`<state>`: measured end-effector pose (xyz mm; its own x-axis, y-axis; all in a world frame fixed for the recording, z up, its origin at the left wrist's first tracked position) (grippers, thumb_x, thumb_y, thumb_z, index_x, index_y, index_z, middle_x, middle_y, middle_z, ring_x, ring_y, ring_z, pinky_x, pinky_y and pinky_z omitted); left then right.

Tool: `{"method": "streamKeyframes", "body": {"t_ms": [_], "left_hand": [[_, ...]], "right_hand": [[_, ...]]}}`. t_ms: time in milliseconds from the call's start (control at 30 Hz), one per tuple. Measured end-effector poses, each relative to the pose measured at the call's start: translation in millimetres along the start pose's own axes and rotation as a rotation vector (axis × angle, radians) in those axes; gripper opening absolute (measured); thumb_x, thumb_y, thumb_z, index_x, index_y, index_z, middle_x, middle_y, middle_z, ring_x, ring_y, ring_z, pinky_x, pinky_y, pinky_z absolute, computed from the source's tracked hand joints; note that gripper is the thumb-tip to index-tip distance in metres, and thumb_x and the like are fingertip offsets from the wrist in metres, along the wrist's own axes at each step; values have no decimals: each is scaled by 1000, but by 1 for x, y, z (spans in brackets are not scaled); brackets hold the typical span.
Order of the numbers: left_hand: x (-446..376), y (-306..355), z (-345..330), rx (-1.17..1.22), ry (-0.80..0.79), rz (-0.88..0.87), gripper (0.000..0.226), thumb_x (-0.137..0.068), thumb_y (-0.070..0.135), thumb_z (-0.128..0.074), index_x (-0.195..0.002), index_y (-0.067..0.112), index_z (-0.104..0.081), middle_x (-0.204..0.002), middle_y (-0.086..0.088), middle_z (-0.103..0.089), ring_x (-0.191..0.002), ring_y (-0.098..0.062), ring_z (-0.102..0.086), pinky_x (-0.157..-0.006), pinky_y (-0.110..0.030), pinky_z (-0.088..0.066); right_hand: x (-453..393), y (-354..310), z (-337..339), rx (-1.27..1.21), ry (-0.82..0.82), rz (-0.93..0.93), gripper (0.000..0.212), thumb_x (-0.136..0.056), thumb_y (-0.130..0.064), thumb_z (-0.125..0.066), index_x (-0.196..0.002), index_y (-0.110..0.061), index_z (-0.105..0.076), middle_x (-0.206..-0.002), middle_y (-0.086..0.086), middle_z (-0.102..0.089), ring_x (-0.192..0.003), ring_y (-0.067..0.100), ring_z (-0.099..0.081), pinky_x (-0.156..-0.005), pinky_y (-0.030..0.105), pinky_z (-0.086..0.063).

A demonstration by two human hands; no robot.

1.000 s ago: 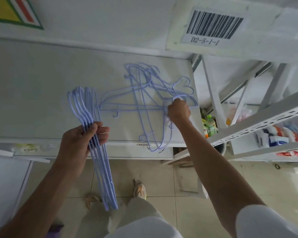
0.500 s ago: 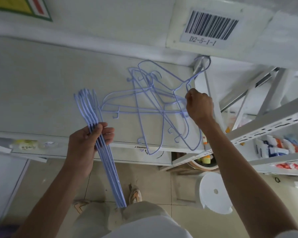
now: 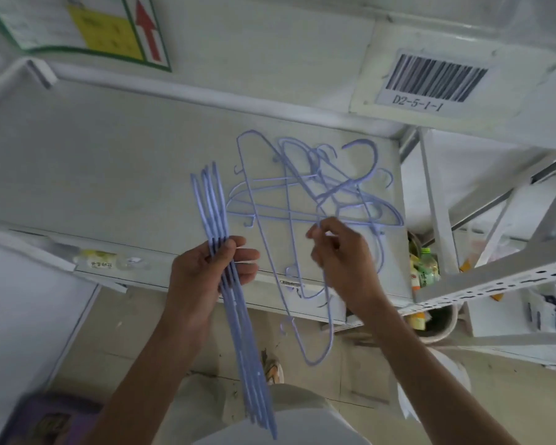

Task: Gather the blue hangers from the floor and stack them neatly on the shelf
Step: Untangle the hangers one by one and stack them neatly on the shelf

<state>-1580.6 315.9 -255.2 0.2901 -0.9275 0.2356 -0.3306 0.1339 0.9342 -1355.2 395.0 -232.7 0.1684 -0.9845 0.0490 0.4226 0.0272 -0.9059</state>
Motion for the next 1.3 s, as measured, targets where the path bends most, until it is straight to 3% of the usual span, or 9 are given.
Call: {"method": "streamKeyframes", "body": {"t_ms": [167, 333, 433, 600, 800, 867, 967, 1133, 1300], "left_hand": [[4, 21, 0, -136, 62, -77, 16, -101, 13, -59, -101, 8, -75, -90, -7, -82, -83, -24, -80, -75, -29, -64], [5, 23, 9, -320, 76, -55, 16, -100, 24, -66, -99, 20, -81, -95, -2, -82, -91, -18, -79, -83, -34, -64], [6, 15, 16, -346, 119, -19, 15, -99, 22, -66, -103, 22, -80, -97, -6, -82, -94, -23, -78, -91, -47, -62], [4, 14, 5, -273, -41, -53, 28, -97, 20, -64, -121, 8, -73, -112, -6, -80, -110, -19, -75, -98, -33, -58], [-4, 8, 5, -20, 34, -41, 17, -102, 6, -54, -108, 5, -70, -98, -9, -82, -91, -25, -79, -76, -30, -63], [-9, 6, 5, 37, 33, -36, 18, -103, 1, -51, -105, 3, -69, -96, -12, -82, -86, -28, -80, -75, -33, -64], [-11, 6, 5, 53, -11, -22, 18, -99, 6, -54, -109, 5, -69, -102, -14, -81, -91, -34, -79, -78, -35, -64], [-8, 4, 6, -21, -9, 15, 34, -86, 24, -62, -115, 7, -69, -108, -16, -79, -96, -31, -78, -81, -34, -64], [-2, -1, 12, -63, 1, 21, 34, -87, 24, -60, -114, 6, -69, -105, -12, -80, -91, -28, -79, -75, -31, -65]], "right_hand": [[40, -37, -61, -104, -162, 103, 19, -104, -23, -57, -85, -25, -62, -52, -3, -59, -42, 4, -49, -48, 13, -37], [49, -47, -100, 267, -184, 235, 17, -107, -24, -47, -108, -16, -62, -62, 8, -65, -57, 35, -59, -58, 44, -52], [47, -49, -109, 363, -198, 258, 23, -109, -26, -39, -110, -14, -58, -66, 11, -67, -60, 37, -60, -58, 46, -52], [44, -54, -104, 243, -193, 208, 22, -111, -20, -39, -98, -12, -54, -63, 13, -60, -58, 39, -54, -55, 50, -48], [24, -31, -87, 303, -410, 54, 43, -100, -48, -39, -76, -26, -68, -55, -9, -70, -61, 0, -62, -70, 33, -56], [-10, -6, -59, 242, -308, -43, 34, -98, -44, -46, -82, -30, -72, -60, -12, -74, -51, -3, -60, -55, 19, -48], [-72, 38, -9, 231, -130, -176, 21, -96, -32, -54, -87, -26, -72, -71, -8, -78, -41, 10, -62, -49, 24, -45], [-155, 92, 21, 580, -45, -270, 23, -96, -33, -54, -105, -21, -73, -102, 9, -75, -97, 35, -72, -81, 36, -57], [-173, 117, 5, 797, -70, -211, 33, -95, -46, -55, -110, -21, -69, -117, 14, -69, -113, 37, -65, -85, 40, -48]]}}
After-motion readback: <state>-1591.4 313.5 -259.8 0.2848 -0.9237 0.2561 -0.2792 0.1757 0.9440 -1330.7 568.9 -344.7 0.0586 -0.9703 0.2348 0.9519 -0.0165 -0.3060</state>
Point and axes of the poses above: each hand's wrist, its own x-axis away from the middle knuckle, its own z-axis out of the back of the hand, y = z × x, the point moved 6 cm from there along -x, towards the middle knuckle
